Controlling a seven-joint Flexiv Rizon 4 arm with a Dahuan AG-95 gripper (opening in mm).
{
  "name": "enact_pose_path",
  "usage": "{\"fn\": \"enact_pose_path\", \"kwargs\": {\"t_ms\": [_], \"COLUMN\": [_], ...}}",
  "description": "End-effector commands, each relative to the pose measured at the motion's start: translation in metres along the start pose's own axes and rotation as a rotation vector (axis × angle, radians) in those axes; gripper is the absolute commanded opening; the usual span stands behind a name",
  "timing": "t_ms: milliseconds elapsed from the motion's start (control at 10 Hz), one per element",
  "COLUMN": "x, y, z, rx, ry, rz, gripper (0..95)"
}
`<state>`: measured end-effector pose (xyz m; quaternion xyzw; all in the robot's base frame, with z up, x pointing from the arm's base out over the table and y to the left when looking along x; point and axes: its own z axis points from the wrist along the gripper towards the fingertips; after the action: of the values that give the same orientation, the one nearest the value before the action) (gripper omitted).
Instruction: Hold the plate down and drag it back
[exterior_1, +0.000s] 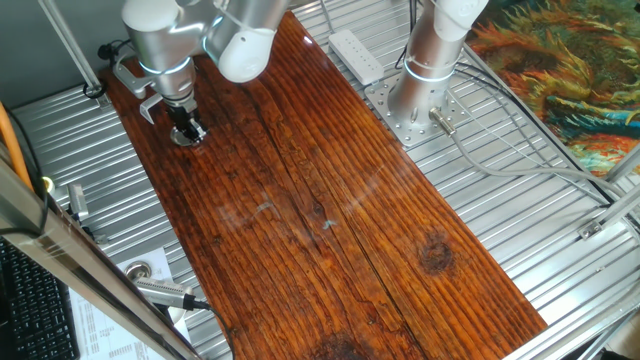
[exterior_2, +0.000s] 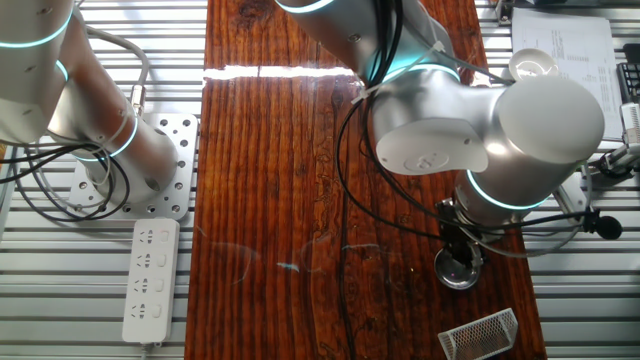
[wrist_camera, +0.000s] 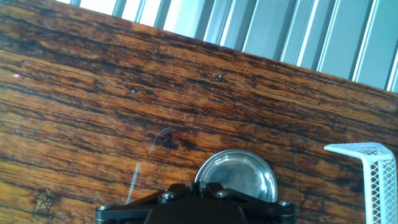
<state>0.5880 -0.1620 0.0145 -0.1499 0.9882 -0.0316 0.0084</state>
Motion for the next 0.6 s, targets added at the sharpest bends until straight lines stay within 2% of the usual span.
{"fn": "enact_pose_path", "kwargs": {"t_ms": [100,600], "x": [-0.0001,-0.0001], "y": [-0.0005,-0.0005], "z": [-0.0001,-0.0001], "rx": [0.002,0.008], "ry": [0.002,0.002], "rz": [0.001,-0.002], "gripper": [0.0,0.0]}}
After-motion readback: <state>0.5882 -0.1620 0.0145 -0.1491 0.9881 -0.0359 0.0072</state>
